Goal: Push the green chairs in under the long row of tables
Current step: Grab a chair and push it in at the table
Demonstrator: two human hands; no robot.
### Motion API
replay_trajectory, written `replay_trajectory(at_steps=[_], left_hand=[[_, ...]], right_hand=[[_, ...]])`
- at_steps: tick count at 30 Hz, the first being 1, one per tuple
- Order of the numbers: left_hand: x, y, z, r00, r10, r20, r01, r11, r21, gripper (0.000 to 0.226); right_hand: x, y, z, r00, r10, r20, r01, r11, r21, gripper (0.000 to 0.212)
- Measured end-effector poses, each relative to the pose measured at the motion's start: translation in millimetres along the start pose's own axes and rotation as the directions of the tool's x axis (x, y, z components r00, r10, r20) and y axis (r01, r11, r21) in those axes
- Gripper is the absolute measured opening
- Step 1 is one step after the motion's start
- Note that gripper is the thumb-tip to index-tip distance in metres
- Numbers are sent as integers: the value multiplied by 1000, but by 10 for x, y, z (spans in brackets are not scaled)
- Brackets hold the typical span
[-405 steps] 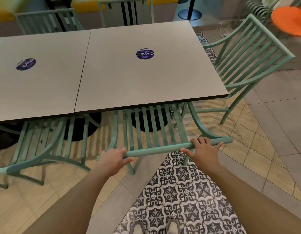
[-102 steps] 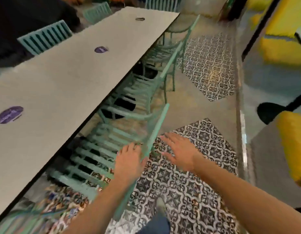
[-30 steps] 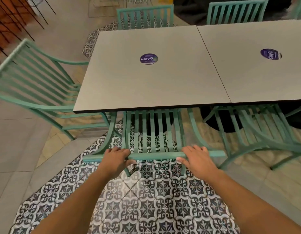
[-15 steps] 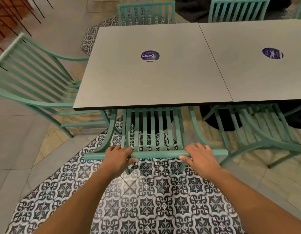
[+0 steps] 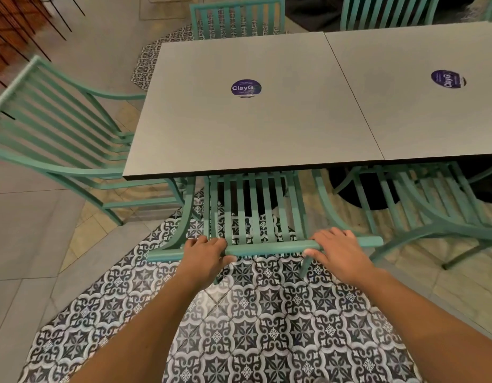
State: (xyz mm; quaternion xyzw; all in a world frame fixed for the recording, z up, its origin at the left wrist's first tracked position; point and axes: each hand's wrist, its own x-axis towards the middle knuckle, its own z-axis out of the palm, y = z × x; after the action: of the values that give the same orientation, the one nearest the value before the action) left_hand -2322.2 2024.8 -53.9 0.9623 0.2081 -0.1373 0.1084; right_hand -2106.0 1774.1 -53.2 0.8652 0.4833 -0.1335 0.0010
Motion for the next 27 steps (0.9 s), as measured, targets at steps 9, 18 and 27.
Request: replay_trajectory(at_steps=[9,18,27], left_hand=[[10,-1,-16,1000,4,25,-5,1000,30,62],[28,-70,46,998,43,-38,-41,999,31,84],[15,-51,35,997,67,-50,-66,997,32,58]], right_hand=[[12,-15,-7,1000,6,24,-7,1000,28,77],[-5,-58,-30,999,31,8,-31,999,13,82],[-25,-41,-33,998,27,51,-29,999,40,65]])
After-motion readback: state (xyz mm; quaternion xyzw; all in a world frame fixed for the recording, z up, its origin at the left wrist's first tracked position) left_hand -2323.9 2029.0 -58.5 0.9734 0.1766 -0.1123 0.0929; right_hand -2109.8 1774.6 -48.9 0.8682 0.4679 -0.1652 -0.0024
